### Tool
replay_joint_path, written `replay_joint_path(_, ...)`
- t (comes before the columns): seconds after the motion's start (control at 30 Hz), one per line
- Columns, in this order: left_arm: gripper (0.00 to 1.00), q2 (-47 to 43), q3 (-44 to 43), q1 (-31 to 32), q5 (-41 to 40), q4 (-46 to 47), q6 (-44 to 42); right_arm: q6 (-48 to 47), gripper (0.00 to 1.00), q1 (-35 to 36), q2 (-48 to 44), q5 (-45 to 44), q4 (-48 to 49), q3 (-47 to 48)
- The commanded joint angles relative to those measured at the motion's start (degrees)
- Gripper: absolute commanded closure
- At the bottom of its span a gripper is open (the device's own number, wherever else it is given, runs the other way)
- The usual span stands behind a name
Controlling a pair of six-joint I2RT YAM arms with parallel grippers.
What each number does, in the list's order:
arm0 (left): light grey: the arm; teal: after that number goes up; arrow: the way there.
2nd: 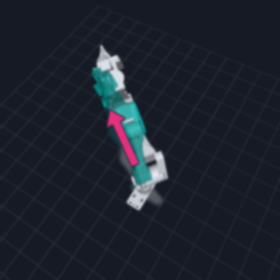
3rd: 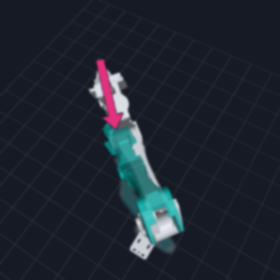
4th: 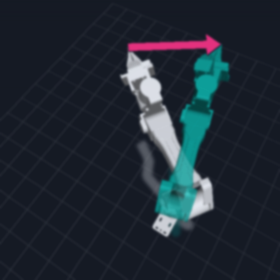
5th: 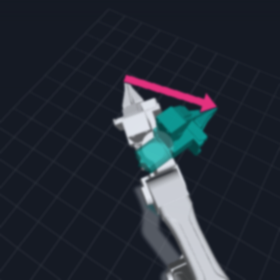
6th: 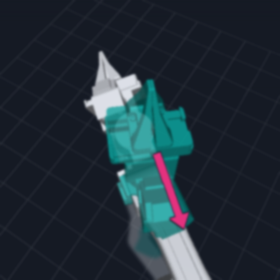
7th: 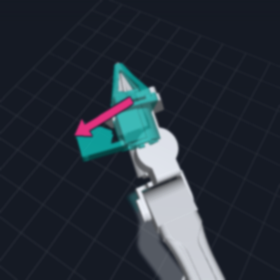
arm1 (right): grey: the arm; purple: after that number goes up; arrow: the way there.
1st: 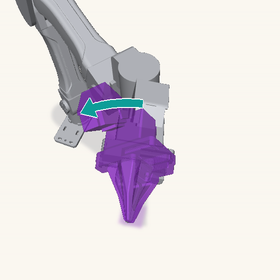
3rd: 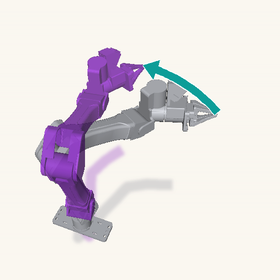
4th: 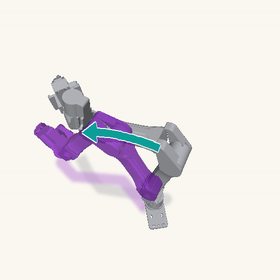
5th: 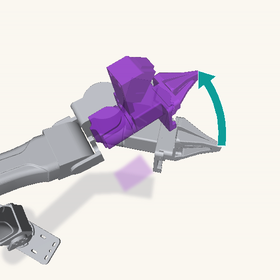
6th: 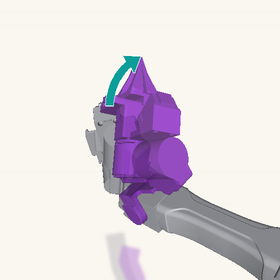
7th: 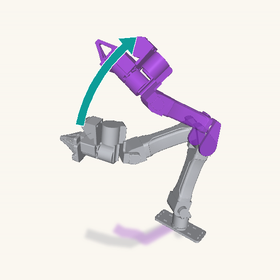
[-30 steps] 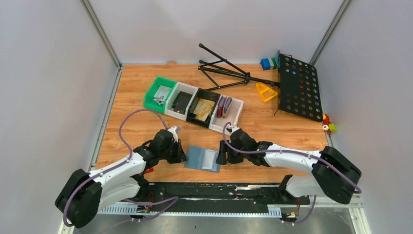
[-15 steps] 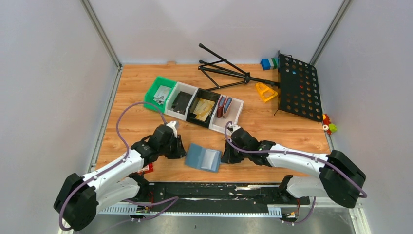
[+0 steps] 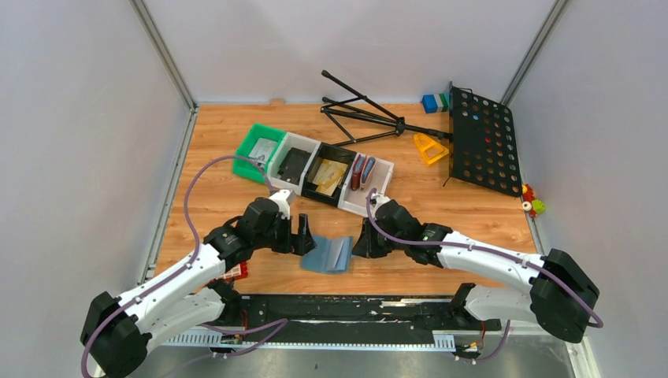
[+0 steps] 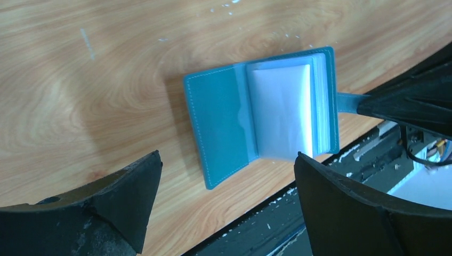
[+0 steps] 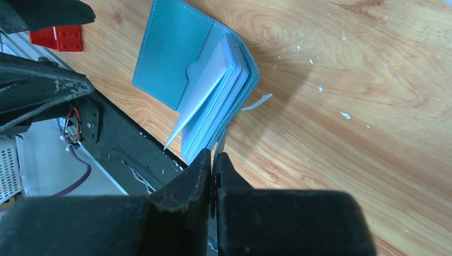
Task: Take the credit cards out of the card holder
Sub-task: Pick up the card holder from the center of the board.
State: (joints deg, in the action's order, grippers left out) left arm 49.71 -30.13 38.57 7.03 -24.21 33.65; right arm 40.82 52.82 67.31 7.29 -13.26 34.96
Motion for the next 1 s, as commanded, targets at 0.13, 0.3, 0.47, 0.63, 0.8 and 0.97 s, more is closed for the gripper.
replay_joint_path(0.13, 0.00, 9.50, -3.49, 3.90, 3.55, 3.96, -2.59, -0.87, 1.00, 0.29, 0.88, 1.79, 1.57, 2.96)
replay_joint_path(0.3, 0.00, 12.92, -5.55, 7.37, 2.25, 4.24, -2.74, -0.91, 1.00, 0.30, 1.15, 2.27, 1.96, 3.18)
replay_joint_path(0.47, 0.00, 11.78, -6.24, 8.51, 1.19, 4.47, -2.72, -0.84, 1.00, 0.29, 1.14, 2.81, 2.26, 3.61)
replay_joint_path(0.63, 0.00, 13.54, -5.62, 8.61, 4.46, 6.18, -1.39, -1.17, 1.00, 0.30, 1.41, 3.30, 2.38, 4.27)
replay_joint_path(0.8, 0.00, 15.41, -4.96, 8.98, 6.28, 7.78, -0.54, -1.02, 1.00, 0.32, 1.88, 3.76, 2.91, 4.37)
replay_joint_path(0.97, 0.00, 16.71, -4.96, 9.09, 7.75, 8.58, -0.50, -0.97, 1.00, 0.35, 2.11, 4.09, 3.34, 4.32)
